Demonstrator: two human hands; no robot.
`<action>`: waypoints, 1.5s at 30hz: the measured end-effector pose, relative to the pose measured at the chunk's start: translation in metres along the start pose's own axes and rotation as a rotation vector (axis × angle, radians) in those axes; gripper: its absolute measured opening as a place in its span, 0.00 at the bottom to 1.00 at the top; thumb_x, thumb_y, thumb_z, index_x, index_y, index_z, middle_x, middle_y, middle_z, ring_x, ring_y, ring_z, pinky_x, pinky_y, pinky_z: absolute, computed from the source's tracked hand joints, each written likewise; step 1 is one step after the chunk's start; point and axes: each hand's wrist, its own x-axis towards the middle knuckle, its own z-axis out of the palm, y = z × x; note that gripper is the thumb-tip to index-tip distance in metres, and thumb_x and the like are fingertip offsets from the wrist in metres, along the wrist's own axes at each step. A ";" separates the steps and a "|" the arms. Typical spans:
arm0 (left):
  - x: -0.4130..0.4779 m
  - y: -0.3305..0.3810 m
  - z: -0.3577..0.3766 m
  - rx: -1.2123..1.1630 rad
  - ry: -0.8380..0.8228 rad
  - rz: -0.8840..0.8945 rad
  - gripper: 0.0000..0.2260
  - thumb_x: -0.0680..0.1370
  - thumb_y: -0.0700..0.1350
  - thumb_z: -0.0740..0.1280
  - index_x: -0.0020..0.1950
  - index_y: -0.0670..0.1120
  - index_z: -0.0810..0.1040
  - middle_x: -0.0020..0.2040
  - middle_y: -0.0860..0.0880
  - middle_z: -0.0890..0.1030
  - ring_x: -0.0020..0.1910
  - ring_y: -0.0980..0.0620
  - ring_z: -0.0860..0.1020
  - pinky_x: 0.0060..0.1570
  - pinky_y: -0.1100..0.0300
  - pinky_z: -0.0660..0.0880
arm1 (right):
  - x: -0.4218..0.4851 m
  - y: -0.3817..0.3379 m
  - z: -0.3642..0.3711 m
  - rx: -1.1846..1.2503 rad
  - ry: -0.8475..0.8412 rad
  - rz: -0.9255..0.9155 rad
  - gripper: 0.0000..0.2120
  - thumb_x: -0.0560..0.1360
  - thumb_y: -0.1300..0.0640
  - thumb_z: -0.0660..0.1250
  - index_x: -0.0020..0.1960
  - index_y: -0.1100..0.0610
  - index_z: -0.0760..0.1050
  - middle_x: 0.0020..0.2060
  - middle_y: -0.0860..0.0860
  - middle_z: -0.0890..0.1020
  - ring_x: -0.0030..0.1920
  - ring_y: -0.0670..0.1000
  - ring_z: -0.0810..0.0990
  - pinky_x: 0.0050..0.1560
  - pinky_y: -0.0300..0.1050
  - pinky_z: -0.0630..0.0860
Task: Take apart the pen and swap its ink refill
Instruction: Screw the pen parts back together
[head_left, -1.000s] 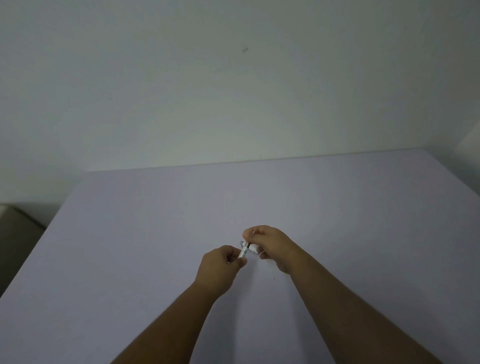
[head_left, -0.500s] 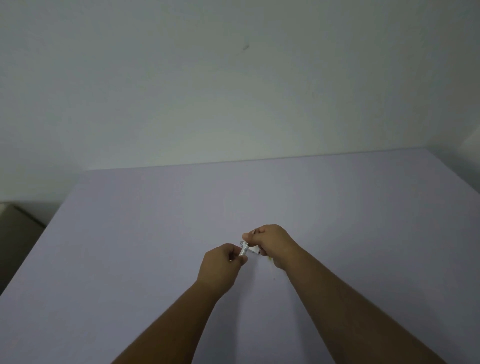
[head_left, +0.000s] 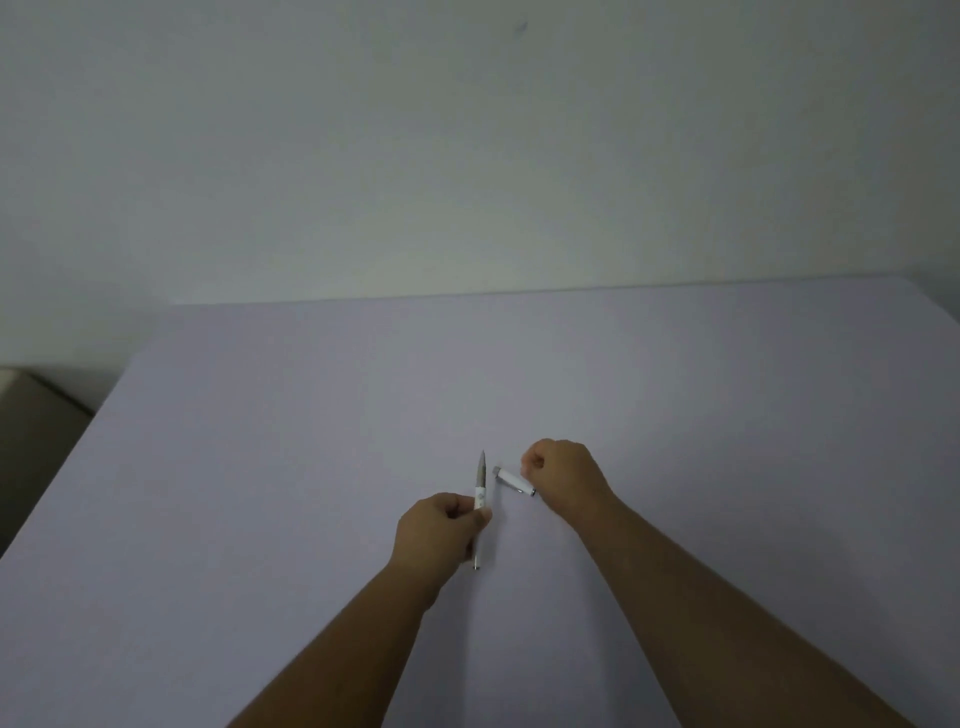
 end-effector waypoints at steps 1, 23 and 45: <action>0.001 -0.003 0.000 -0.012 -0.002 -0.013 0.04 0.75 0.45 0.70 0.42 0.45 0.82 0.37 0.47 0.81 0.35 0.50 0.78 0.40 0.58 0.80 | 0.004 0.002 0.007 -0.082 -0.029 -0.042 0.12 0.75 0.57 0.63 0.55 0.59 0.80 0.54 0.59 0.82 0.57 0.59 0.78 0.57 0.50 0.75; 0.001 -0.001 0.007 0.051 -0.060 -0.007 0.07 0.74 0.45 0.71 0.48 0.44 0.83 0.40 0.47 0.81 0.36 0.51 0.77 0.39 0.61 0.77 | 0.004 -0.023 -0.012 0.983 -0.178 0.246 0.05 0.74 0.62 0.68 0.39 0.59 0.77 0.35 0.55 0.82 0.33 0.49 0.79 0.33 0.37 0.77; -0.004 -0.007 0.024 0.123 0.029 0.025 0.05 0.76 0.45 0.68 0.47 0.44 0.81 0.33 0.52 0.76 0.30 0.55 0.72 0.31 0.65 0.70 | -0.023 -0.017 0.007 0.828 -0.237 0.269 0.06 0.71 0.61 0.72 0.37 0.60 0.78 0.31 0.53 0.80 0.31 0.48 0.77 0.38 0.39 0.80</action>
